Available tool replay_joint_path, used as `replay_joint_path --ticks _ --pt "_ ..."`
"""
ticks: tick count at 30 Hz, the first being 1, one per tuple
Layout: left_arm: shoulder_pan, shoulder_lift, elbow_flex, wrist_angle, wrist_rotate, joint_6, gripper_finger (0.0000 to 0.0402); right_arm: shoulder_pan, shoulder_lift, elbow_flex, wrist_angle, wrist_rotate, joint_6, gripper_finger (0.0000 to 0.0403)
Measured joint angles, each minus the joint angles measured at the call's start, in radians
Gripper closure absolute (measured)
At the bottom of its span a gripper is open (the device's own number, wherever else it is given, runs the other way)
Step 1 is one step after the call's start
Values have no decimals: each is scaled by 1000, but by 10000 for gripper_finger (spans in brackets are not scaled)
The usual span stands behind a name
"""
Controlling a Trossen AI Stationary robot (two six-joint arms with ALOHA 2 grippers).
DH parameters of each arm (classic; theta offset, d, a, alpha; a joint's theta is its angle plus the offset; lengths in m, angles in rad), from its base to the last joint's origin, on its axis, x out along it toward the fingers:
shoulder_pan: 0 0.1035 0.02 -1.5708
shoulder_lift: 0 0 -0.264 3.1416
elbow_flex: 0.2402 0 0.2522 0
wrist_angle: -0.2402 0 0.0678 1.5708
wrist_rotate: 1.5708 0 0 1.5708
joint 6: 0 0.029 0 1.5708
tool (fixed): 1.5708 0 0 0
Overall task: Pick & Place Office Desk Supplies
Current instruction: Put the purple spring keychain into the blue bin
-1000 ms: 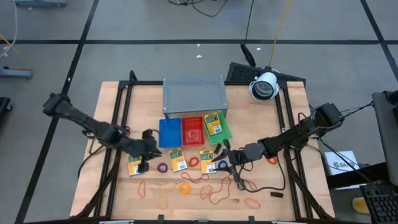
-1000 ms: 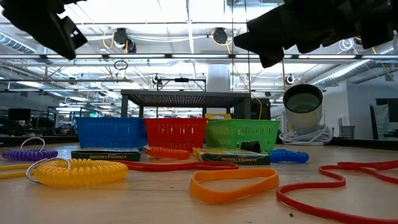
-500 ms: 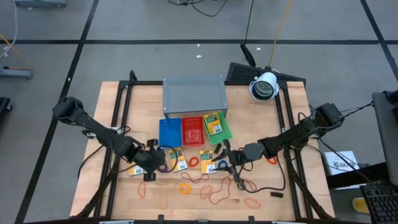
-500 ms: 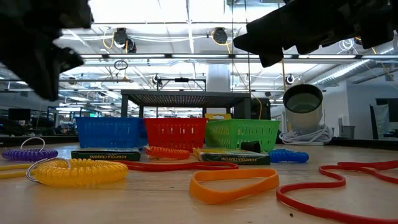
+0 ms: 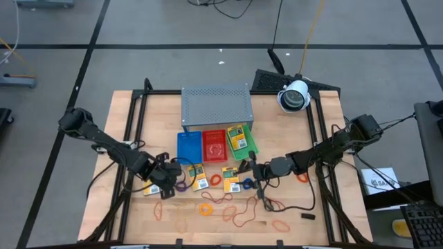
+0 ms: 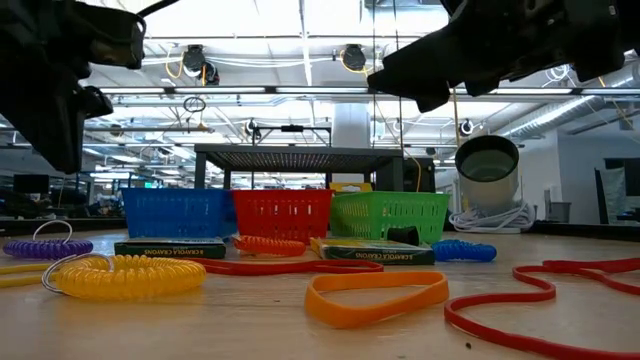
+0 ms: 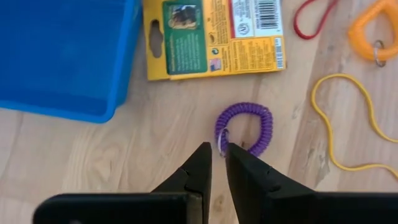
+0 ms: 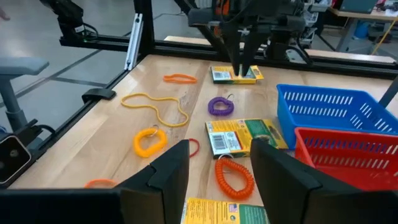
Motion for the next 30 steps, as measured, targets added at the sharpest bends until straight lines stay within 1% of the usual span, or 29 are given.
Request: replay_joint_path --ticks 3,10,14,18,27,30 --pt "0 1 0 -6 0 -23 316 0 0 0 -16 0 15 243" --pt "-20 1 0 7 -1 -54 224 0 0 0 -21 0 21 243" --pt "-32 1 0 6 -1 -95 195 0 0 0 -21 0 21 243" --pt "-31 1 -9 15 -34 -102 192 0 0 0 -21 0 21 243" --pt "-14 1 -77 35 -44 -159 225 0 0 0 -21 0 21 243" --pt "-14 1 -98 77 -42 -168 232 0 0 0 -21 0 21 243"
